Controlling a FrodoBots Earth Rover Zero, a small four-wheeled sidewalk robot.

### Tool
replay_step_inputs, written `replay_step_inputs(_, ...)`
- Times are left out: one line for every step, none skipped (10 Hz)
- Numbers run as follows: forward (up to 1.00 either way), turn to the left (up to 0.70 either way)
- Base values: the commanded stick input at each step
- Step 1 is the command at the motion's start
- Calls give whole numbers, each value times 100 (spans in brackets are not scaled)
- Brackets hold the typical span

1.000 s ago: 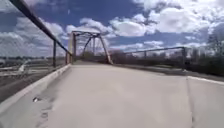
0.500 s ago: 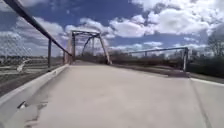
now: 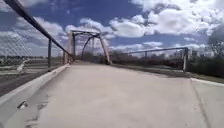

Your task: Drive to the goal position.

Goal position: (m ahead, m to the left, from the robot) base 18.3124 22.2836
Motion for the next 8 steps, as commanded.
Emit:
replay_step_inputs(0,-45)
replay_step_inputs(0,-45)
replay_step_inputs(0,-45)
replay_step_inputs(0,0)
replay_step_inputs(0,0)
replay_step_inputs(0,0)
replay_step_inputs(0,0)
replay_step_inputs(0,0)
